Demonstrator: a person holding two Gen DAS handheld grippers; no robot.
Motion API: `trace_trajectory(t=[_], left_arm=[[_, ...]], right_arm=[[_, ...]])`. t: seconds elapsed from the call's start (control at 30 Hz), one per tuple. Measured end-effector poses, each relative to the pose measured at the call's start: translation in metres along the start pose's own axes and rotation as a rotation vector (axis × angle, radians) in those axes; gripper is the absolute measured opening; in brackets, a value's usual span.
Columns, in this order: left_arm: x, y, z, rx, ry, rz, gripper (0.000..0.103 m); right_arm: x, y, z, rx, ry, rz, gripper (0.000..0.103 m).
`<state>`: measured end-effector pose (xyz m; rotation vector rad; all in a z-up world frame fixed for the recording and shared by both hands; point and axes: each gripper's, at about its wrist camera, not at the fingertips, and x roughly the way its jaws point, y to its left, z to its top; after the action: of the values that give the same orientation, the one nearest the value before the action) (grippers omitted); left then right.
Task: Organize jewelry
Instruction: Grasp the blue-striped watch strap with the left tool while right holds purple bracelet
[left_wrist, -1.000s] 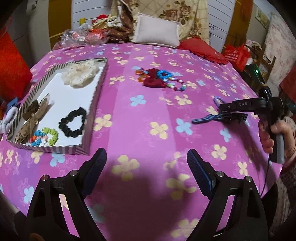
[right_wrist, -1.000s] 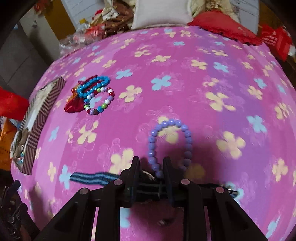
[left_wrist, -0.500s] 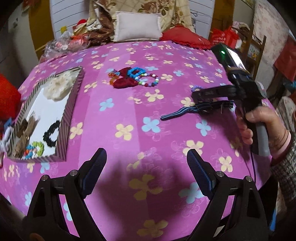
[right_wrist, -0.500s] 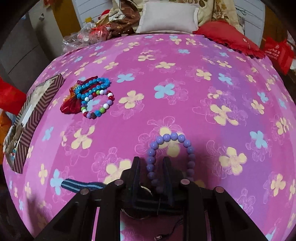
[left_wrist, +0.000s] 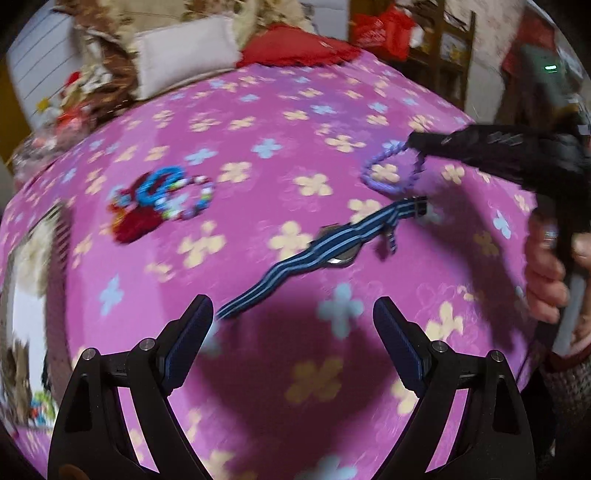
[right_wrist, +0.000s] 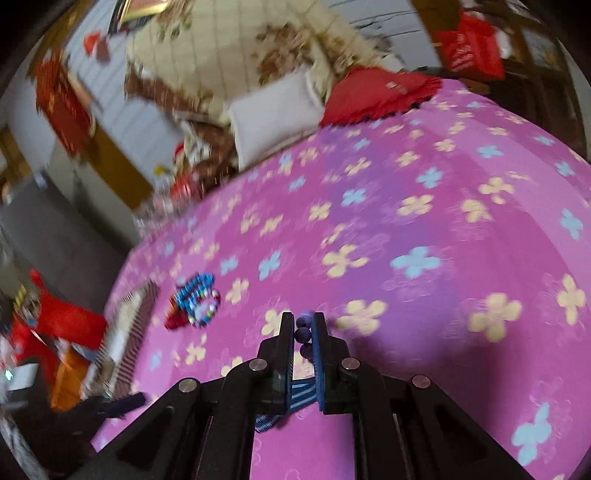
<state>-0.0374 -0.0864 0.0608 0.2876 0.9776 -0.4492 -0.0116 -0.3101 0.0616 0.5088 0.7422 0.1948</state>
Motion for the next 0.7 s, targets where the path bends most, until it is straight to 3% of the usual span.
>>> trace_trajectory(t=[0.13,0.23,0.27,0.3,0.33,0.43,0.6,0.7], left_arm=[[0.029,-0.025,0.017,0.129,0.050,-0.010,0.089],[0.049,-0.033,0.026,0.168,0.100,-0.041,0.088],[0.055,-0.034,0.030,0.173,0.114,-0.049,0.085],[0.061,-0.035,0.032,0.177,0.132,-0.056,0.072],[0.066,-0.034,0.036,0.174,0.152,-0.064,0.068],[0.069,-0.025,0.048,0.114,0.163,-0.090,0.044],[0.072,0.003,0.056,-0.039,0.183,-0.151,0.044],[0.073,0.031,0.059,-0.195,0.196,-0.240,0.044]], right_arm=[[-0.015,-0.015,0.002,0.041,-0.041,0.039,0.008],[-0.019,-0.020,0.001,0.032,-0.034,0.051,0.008],[-0.020,-0.021,0.000,0.032,-0.029,0.058,0.008],[-0.021,-0.023,-0.001,0.032,-0.026,0.062,0.008],[-0.023,-0.024,-0.001,0.032,-0.025,0.067,0.008],[-0.025,-0.027,-0.002,0.039,-0.025,0.078,0.008],[-0.023,-0.032,-0.003,0.070,-0.009,0.102,0.008],[-0.021,-0.035,-0.004,0.090,0.000,0.108,0.008]])
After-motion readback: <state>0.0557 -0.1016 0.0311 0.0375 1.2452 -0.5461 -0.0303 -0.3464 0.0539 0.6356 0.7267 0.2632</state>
